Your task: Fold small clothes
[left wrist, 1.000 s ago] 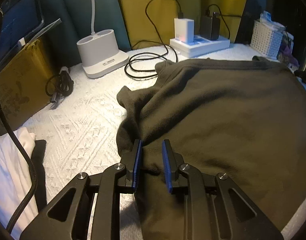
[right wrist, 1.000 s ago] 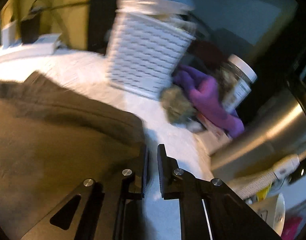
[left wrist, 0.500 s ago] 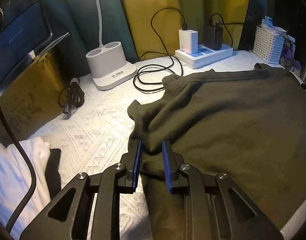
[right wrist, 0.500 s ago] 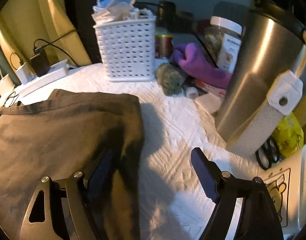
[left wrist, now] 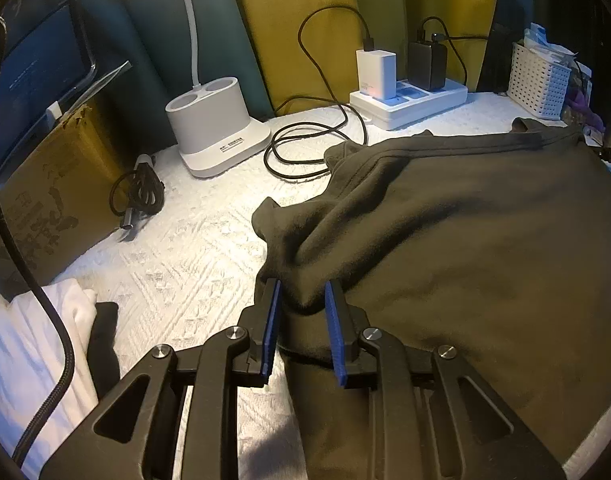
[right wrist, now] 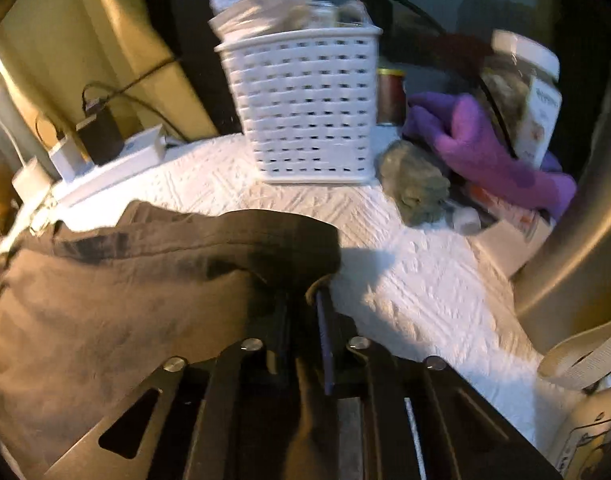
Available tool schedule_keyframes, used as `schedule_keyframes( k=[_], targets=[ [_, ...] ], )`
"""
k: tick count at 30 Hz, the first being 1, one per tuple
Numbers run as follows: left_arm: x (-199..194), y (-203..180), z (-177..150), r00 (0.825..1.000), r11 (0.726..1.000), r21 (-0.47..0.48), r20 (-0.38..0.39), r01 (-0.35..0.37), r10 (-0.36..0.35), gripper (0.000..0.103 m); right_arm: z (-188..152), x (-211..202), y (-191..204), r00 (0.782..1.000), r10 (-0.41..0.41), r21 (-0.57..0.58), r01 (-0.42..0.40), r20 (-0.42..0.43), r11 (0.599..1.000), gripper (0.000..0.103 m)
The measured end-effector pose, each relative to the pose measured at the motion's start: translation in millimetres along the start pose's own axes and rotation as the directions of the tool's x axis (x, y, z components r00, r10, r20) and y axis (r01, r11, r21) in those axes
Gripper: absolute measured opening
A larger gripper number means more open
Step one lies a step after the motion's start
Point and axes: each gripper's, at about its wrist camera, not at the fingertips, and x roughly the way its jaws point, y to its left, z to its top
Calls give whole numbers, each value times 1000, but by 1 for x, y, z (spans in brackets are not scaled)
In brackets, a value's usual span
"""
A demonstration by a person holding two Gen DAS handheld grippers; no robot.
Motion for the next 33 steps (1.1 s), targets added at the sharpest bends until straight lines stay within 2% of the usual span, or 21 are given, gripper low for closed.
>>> schedule_keyframes(
  k=[1, 2, 4, 6, 9, 12, 14, 16, 18, 20, 24, 28, 29, 30, 32, 33],
  targets=[
    [0, 1, 1, 1000, 1000, -2, 7, -2, 2, 22, -1, -4, 5, 999, -49, -26, 50, 15, 998, 3],
    [0, 2, 1, 1000, 1000, -7, 13, -5, 5, 22, -1, -10, 11, 990, -133, -66, 135, 41, 989, 3],
    [2, 5, 2, 1000, 1000, -16, 21, -13, 13, 22, -1, -22, 14, 969, -232, -113, 241, 88, 964, 3],
    [7, 8, 3, 1000, 1000, -19, 16, -23, 23, 22, 0, -27, 15, 961, -260, -138, 271, 93, 953, 3],
    [19, 14, 7, 1000, 999, -22, 1, -25, 25, 22, -6, -18, 21, 935, -346, -218, 356, 81, 909, 3],
    [31, 20, 13, 999, 999, -22, -23, -26, 26, 22, -15, 3, 20, 932, -361, -241, 358, 32, 902, 2],
    [37, 25, 18, 999, 999, -28, -28, -27, 26, 22, -15, 5, 22, 918, -392, -243, 392, 52, 887, 3],
    [41, 30, 23, 999, 999, -38, -28, -27, 26, 24, -13, 5, 18, 919, -392, -227, 391, 45, 892, 3],
    [44, 38, 30, 1000, 998, -62, -19, -14, 13, 42, -12, 2, 14, 929, -369, -202, 368, 34, 907, 6],
    [43, 43, 36, 1000, 996, -91, -2, 17, -18, 48, -9, -2, 8, 944, -328, -169, 326, 13, 930, 6],
    [49, 43, 48, 998, 993, -100, 5, 68, -67, 49, -3, -15, -3, 962, -274, -98, 274, 11, 957, 7],
    [72, 35, 57, 991, 988, -82, -32, 127, -130, 48, 7, -24, -5, 976, -218, -63, 219, 22, 974, 8],
    [77, 32, 59, 990, 989, -71, -43, 133, -136, 40, 9, -25, -5, 980, -199, -55, 200, 24, 978, 8],
    [79, 30, 59, 990, 990, -57, -47, 132, -135, 19, 11, -24, -5, 983, -183, -50, 184, 23, 982, 15],
    [79, 28, 61, 991, 991, -40, -37, 127, -128, 12, 15, -15, -6, 986, -165, -52, 165, 9, 985, 58],
    [78, 27, 61, 994, 994, -30, -29, 108, -109, 8, 15, -13, -5, 987, -161, -52, 162, 10, 985, 90]
  ],
)
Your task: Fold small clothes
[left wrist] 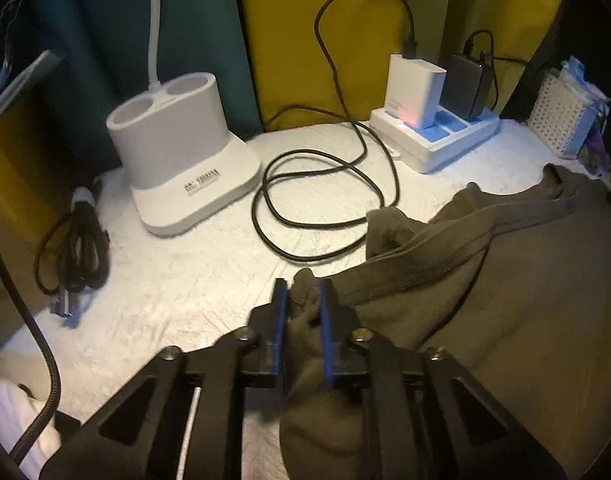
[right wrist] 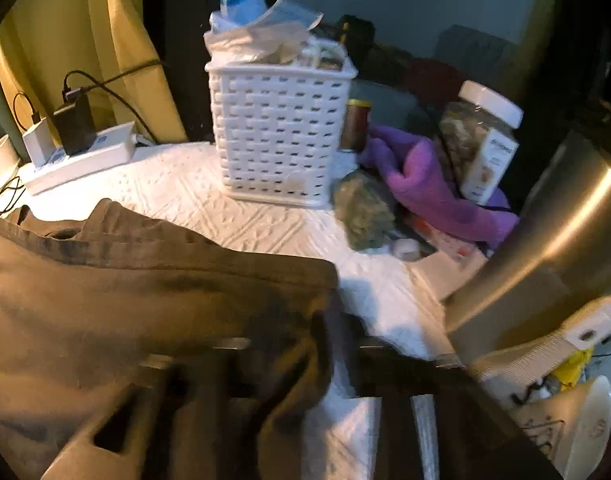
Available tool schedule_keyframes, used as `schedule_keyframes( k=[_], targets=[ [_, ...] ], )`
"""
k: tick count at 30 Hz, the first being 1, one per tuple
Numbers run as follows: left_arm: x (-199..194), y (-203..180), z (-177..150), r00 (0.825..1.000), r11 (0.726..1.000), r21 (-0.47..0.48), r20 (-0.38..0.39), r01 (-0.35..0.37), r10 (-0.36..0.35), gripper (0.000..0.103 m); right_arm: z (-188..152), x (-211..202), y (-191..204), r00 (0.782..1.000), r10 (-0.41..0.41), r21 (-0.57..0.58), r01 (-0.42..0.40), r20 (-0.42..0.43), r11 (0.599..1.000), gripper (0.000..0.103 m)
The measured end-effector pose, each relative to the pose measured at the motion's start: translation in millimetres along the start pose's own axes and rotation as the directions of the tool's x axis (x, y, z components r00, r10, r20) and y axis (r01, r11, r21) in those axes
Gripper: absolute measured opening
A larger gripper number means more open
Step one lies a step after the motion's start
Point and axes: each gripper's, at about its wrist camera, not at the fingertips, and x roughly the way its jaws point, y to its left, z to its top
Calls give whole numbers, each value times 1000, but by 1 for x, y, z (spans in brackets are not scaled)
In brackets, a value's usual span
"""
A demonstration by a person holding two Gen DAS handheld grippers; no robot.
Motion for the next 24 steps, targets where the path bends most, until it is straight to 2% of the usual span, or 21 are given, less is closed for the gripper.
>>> schedule_keyframes(
  k=[2, 5, 10, 12, 17, 19, 20, 21, 23, 24],
  targets=[
    [-4, 2, 2, 997, 998, -2, 37, -66, 66, 8, -1, 6, 4, 1000, 17, -7, -17, 4, 1000, 92],
    [-4, 9, 6, 991, 993, -18, 65, -114, 115, 8, -2, 15, 8, 1000, 5, -21, -5, -2, 1000, 92],
    [-4, 9, 11, 989, 992, -27, 79, -122, 124, 10, 1, 17, 9, 1000, -15, -26, 15, 5, 1000, 92],
    [-9, 11, 12, 985, 988, -41, 84, -150, 153, 11, 1, 14, 11, 1000, -26, -24, 26, 4, 999, 92],
    [-35, 26, 14, 982, 983, -100, 93, -157, 166, 11, -1, -5, 7, 999, -33, -3, 33, 19, 999, 92],
    [-48, 26, 10, 984, 985, -100, 95, -139, 148, 16, -3, -17, 6, 999, -34, 2, 34, 30, 999, 92],
    [-54, 25, 6, 986, 987, -97, 97, -129, 138, 28, -5, -22, 5, 999, -33, 4, 33, 33, 999, 92],
    [-60, 22, 2, 987, 989, -91, 100, -118, 127, 43, -7, -28, 5, 999, -32, 7, 32, 36, 999, 92],
    [-73, 16, -8, 989, 992, -81, 108, -93, 102, 55, -12, -38, 7, 999, -24, 9, 24, 39, 1000, 92],
    [-80, 13, -13, 989, 993, -77, 112, -85, 93, 55, -16, -42, 9, 999, -21, 7, 20, 39, 1000, 92]
  ],
)
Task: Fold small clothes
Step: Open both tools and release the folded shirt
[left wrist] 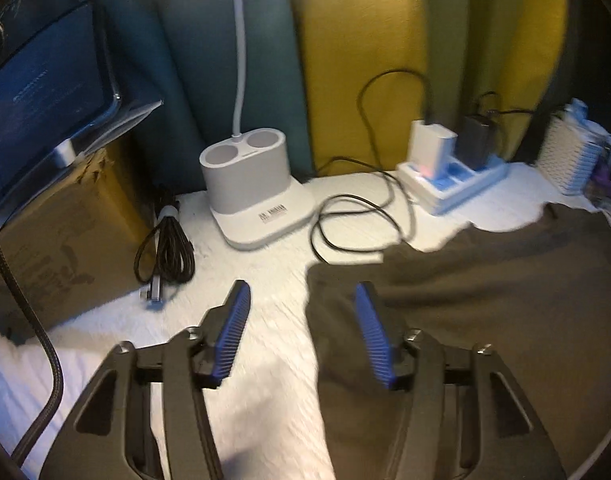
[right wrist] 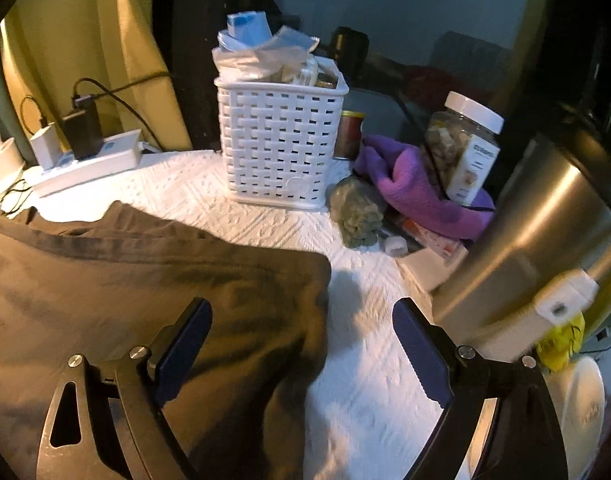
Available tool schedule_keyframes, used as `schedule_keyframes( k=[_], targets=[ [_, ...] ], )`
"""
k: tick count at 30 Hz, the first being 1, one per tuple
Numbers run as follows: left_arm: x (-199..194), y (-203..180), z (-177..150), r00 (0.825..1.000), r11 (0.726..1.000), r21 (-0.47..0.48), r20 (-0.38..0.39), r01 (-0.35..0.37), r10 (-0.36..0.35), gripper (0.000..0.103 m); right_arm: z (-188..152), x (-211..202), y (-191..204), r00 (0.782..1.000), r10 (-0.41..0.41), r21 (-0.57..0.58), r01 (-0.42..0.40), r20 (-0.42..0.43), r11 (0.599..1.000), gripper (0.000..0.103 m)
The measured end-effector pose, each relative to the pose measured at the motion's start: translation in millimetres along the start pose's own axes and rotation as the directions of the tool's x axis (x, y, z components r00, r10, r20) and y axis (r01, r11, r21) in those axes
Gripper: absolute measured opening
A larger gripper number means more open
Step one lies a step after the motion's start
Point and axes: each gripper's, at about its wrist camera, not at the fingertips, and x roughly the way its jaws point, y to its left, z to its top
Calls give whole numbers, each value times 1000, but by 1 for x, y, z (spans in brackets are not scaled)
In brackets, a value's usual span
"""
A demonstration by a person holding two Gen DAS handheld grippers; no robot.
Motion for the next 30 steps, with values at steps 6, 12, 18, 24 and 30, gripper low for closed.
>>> schedule_keyframes(
  k=[6, 12, 18, 24, 30],
  targets=[
    [-37, -13, -33, 999, 999, 6, -11, 51, -51, 55, -27, -32, 5, 1000, 22, 2, -22, 1, 1000, 92],
    [-66, -25, -75, 995, 996, 3, -20, 94, -94, 55, -60, -67, 9, 998, 55, 17, -55, 23, 998, 92],
    [-82, -35, -109, 989, 990, -2, -37, 141, -141, 57, -93, -93, 6, 997, 78, 58, -80, 27, 995, 92],
    [-91, -38, -134, 984, 985, -43, -49, 167, -169, 65, -123, -113, 1, 993, 118, 93, -120, 30, 988, 92],
    [-90, -42, -152, 981, 984, -56, -88, 167, -172, 65, -156, -122, -16, 996, 92, 163, -91, 7, 982, 79]
  ],
)
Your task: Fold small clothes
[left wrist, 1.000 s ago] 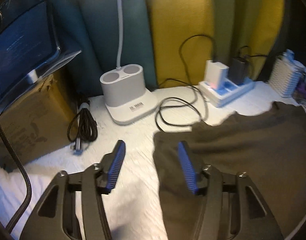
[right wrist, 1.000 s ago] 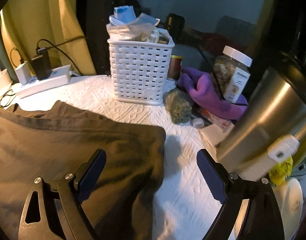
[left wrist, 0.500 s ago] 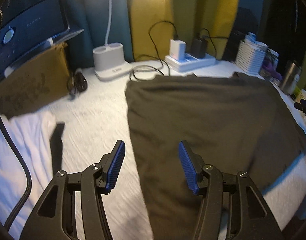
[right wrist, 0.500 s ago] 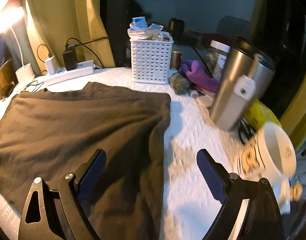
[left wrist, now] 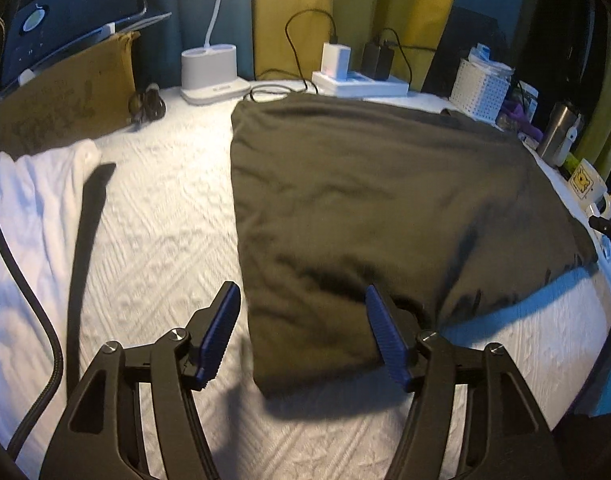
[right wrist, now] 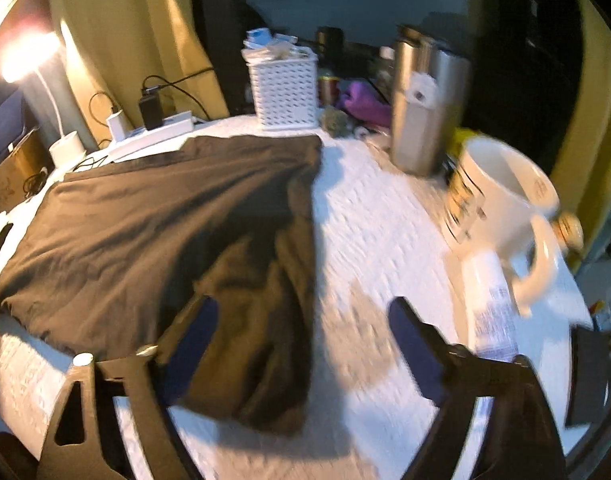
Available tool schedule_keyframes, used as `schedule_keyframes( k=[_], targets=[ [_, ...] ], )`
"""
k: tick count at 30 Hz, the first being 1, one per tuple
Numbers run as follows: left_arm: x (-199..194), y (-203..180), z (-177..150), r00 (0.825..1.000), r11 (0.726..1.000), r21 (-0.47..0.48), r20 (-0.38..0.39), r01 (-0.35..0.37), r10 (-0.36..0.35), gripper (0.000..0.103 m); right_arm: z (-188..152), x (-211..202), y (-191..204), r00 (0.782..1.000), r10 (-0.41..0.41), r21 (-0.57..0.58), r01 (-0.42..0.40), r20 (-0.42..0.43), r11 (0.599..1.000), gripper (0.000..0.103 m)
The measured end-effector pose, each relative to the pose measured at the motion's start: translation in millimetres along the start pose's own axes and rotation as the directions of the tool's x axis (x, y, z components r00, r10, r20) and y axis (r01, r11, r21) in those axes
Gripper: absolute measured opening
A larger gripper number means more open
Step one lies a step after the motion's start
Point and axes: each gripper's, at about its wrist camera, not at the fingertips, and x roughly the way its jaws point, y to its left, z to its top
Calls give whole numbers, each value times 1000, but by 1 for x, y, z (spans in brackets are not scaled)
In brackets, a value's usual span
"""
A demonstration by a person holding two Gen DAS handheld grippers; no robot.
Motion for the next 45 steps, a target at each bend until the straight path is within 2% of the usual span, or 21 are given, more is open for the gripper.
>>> schedule_keyframes(
  k=[2, 4, 7, 15, 19, 23, 24, 25, 27, 29, 35, 41, 43, 45],
  targets=[
    [1, -1, -5, 1000, 1000, 9, -11, -10, 10, 65, -11, -1, -8, 1000, -2, 26, 2, -11, 1000, 74],
    [1, -2, -9, 1000, 1000, 19, -21, -17, 18, 65, -23, 1, -13, 999, 16, 46, -15, -30, 999, 60],
    [0, -3, -12, 999, 999, 38, -27, -26, 27, 65, -34, 2, -16, 998, 49, 63, -47, -42, 997, 48],
    [-7, -2, -17, 999, 999, 44, -31, -17, 19, 65, -47, -14, -19, 994, 109, 111, -106, -20, 988, 46],
    [-7, -3, -18, 999, 999, 42, -32, -12, 13, 65, -49, -12, -6, 987, 158, 107, -154, -21, 982, 46],
    [2, -5, -20, 999, 998, 57, -45, -20, 23, 65, -49, -4, 11, 991, 136, 71, -135, -8, 988, 44],
    [3, -7, -20, 999, 997, 70, -40, -26, 29, 63, -48, -3, 15, 991, 133, 57, -132, -12, 990, 24],
    [3, -7, -19, 999, 997, 74, -36, -24, 26, 57, -48, -1, 20, 993, 116, 31, -116, -18, 993, 8],
    [1, -6, -16, 999, 998, 61, -36, -19, 21, 13, -46, -2, 20, 996, 92, 26, -91, -19, 996, 6],
    [-5, -4, -11, 999, 999, 46, -26, -19, 20, 8, -44, -6, 14, 999, 36, 25, -35, -13, 999, 5],
    [-33, -5, -7, 1000, 998, 61, 6, -24, 24, 8, -44, -19, -2, 999, -19, 7, 19, -27, 1000, 5],
    [-29, -2, -26, 997, 997, 76, -70, -11, 16, 8, -55, -25, -1, 996, -69, -17, 68, -57, 998, 5],
    [-18, -2, -35, 992, 994, 103, -121, -19, 32, 12, -61, -23, -1, 994, -92, -39, 90, -65, 995, 5],
    [-17, 1, -38, 994, 995, 97, -107, -23, 33, 17, -63, -24, -2, 993, -103, -43, 100, -59, 994, 5]
  ],
)
